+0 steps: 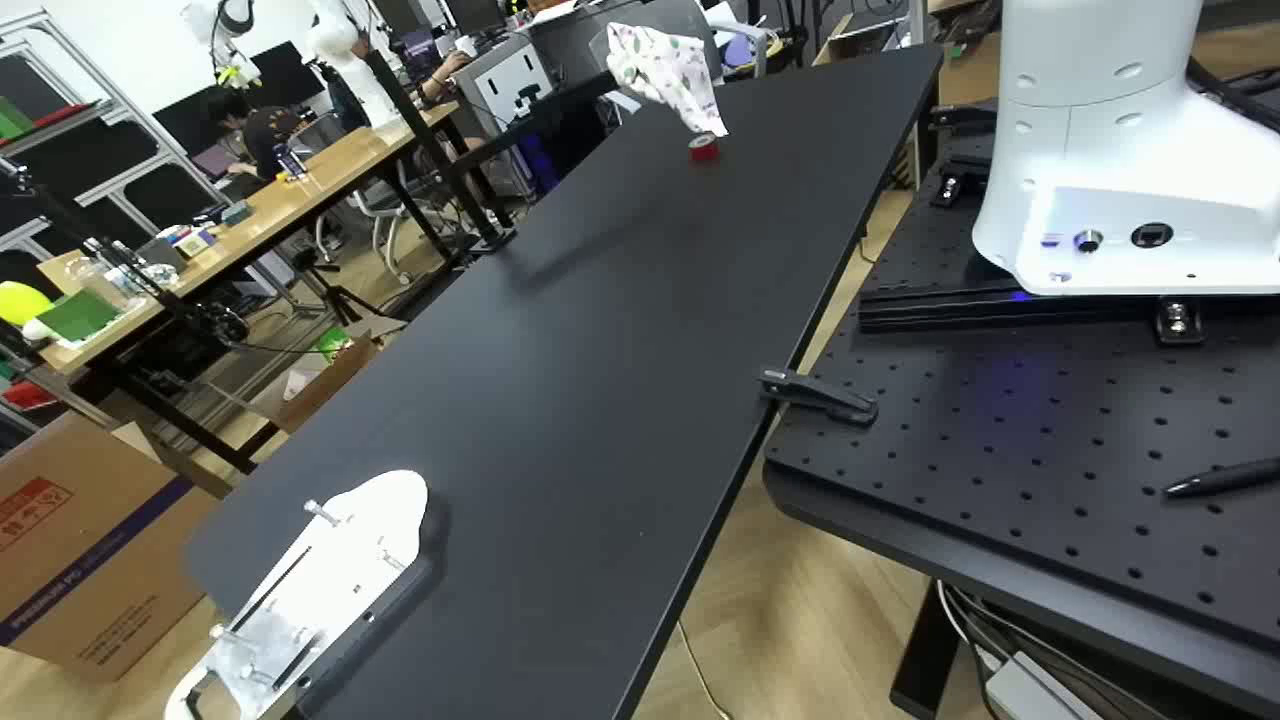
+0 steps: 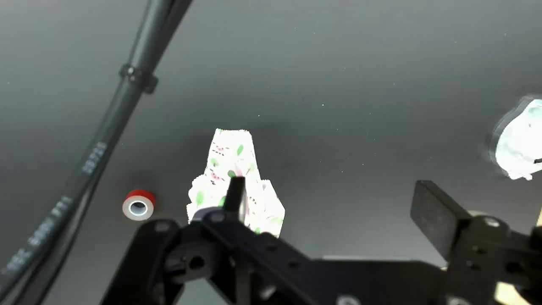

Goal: Remove the cloth from the black frame

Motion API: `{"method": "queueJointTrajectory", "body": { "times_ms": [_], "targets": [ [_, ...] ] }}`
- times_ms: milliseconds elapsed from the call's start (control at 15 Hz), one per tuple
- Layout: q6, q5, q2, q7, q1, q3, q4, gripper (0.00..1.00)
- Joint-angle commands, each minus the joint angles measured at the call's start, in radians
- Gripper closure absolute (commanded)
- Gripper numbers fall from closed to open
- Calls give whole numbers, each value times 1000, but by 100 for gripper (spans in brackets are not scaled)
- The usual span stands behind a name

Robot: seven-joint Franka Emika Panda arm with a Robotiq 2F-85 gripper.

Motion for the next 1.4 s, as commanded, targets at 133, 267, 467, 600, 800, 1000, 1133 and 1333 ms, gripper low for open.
{"method": "queueJointTrajectory", "body": {
  "times_ms": [133, 267, 467, 600, 800, 1000, 1133, 1333],
  "targets": [
    [0, 11, 3, -11, -21, 16, 3, 0],
    [0, 11, 3, -11, -21, 16, 3, 0],
    [0, 11, 3, -11, -21, 16, 3, 0],
    [0, 11, 3, -11, -21, 16, 3, 0],
    [51, -10, 4, 23, -38, 33, -5, 0],
    [213, -63, 40, 16, -63, 44, -16, 0],
    [306, -88, 82, 12, -74, 46, -20, 0],
    [375, -95, 160, 8, -71, 47, -14, 0]
  ]
}}
